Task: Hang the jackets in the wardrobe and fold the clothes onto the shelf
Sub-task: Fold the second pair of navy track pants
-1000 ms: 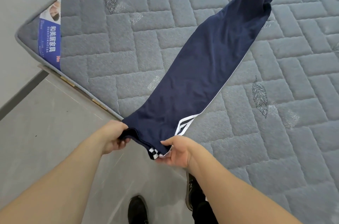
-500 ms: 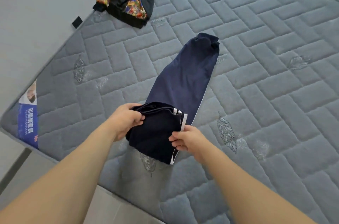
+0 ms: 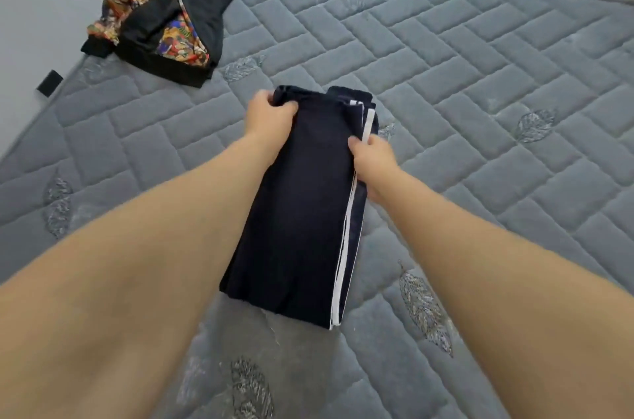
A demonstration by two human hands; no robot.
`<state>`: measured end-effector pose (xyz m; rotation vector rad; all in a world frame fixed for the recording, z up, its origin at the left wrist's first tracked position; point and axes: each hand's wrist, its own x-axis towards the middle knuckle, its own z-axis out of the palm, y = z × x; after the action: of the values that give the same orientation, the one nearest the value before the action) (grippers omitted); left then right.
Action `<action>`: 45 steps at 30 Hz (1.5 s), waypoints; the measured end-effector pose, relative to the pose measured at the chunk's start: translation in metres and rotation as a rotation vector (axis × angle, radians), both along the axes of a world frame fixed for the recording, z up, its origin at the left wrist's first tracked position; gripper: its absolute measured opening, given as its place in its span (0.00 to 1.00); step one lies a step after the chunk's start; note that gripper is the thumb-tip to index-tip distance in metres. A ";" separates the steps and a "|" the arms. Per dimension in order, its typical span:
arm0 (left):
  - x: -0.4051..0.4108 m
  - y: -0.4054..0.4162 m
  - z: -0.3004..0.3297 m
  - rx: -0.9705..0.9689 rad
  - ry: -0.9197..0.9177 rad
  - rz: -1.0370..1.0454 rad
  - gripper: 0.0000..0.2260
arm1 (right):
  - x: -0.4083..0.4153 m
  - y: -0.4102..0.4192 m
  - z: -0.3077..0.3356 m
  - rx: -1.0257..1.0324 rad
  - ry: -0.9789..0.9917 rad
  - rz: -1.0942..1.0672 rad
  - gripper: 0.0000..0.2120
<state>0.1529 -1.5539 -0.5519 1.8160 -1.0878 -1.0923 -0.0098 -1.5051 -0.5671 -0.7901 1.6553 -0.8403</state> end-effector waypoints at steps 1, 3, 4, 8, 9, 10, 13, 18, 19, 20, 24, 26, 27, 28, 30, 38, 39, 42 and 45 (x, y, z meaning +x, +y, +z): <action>-0.002 -0.021 -0.001 -0.016 0.028 -0.018 0.16 | -0.005 -0.021 0.003 -0.051 0.007 -0.038 0.14; 0.003 -0.042 -0.018 0.033 0.019 -0.035 0.27 | -0.013 -0.042 0.000 -0.089 0.022 -0.148 0.25; 0.010 -0.043 -0.034 0.087 -0.018 -0.027 0.29 | -0.015 -0.041 -0.009 -0.060 0.032 -0.199 0.28; 0.045 0.014 -0.110 0.394 -0.167 -0.133 0.24 | -0.003 0.008 -0.079 0.212 0.139 -0.146 0.26; 0.051 0.031 -0.123 0.447 -0.210 -0.193 0.24 | 0.003 0.023 -0.095 0.292 0.162 -0.088 0.27; 0.054 0.044 -0.132 0.484 -0.269 -0.245 0.25 | 0.007 0.034 -0.108 0.352 0.190 -0.040 0.28; 0.052 0.053 -0.141 0.438 -0.460 -0.265 0.27 | 0.015 0.043 -0.126 0.395 0.410 0.062 0.27; 0.042 0.015 -0.135 0.338 -0.342 -0.253 0.31 | 0.019 -0.003 -0.122 0.214 0.523 0.136 0.27; 0.040 0.004 -0.136 0.321 -0.269 -0.274 0.31 | 0.019 -0.017 -0.122 0.194 0.513 0.138 0.27; 0.037 -0.007 -0.138 0.289 -0.228 -0.290 0.30 | 0.018 -0.031 -0.123 0.190 0.503 0.125 0.26; 0.021 -0.039 -0.156 0.227 -0.240 -0.312 0.29 | 0.017 -0.075 -0.133 0.214 0.411 -0.032 0.23; 0.019 -0.050 -0.165 0.241 -0.275 -0.296 0.25 | 0.017 -0.091 -0.137 0.222 0.390 -0.091 0.22; 0.019 -0.054 -0.168 0.237 -0.279 -0.278 0.20 | 0.017 -0.097 -0.139 0.233 0.391 -0.104 0.21; 0.020 -0.059 -0.170 0.222 -0.284 -0.258 0.13 | 0.017 -0.103 -0.140 0.243 0.389 -0.110 0.19; 0.022 -0.069 -0.172 0.176 -0.280 -0.242 0.05 | 0.018 -0.108 -0.141 0.227 0.353 -0.144 0.13; 0.025 -0.076 -0.162 0.070 0.073 0.007 0.13 | 0.009 -0.110 -0.140 0.154 0.089 -0.215 0.21; 0.025 -0.075 -0.161 0.079 0.053 -0.006 0.12 | 0.009 -0.109 -0.141 0.181 0.072 -0.201 0.21; 0.021 -0.074 -0.156 0.193 0.026 -0.125 0.09 | 0.007 -0.105 -0.142 0.066 0.107 -0.125 0.08; 0.013 -0.079 -0.147 0.147 0.131 -0.156 0.11 | 0.003 -0.104 -0.130 -0.140 0.169 -0.124 0.08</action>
<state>0.1662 -1.6324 -0.6990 1.7663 -1.1097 -1.3966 -0.0067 -1.6092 -0.6973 -0.8822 1.8242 -1.0083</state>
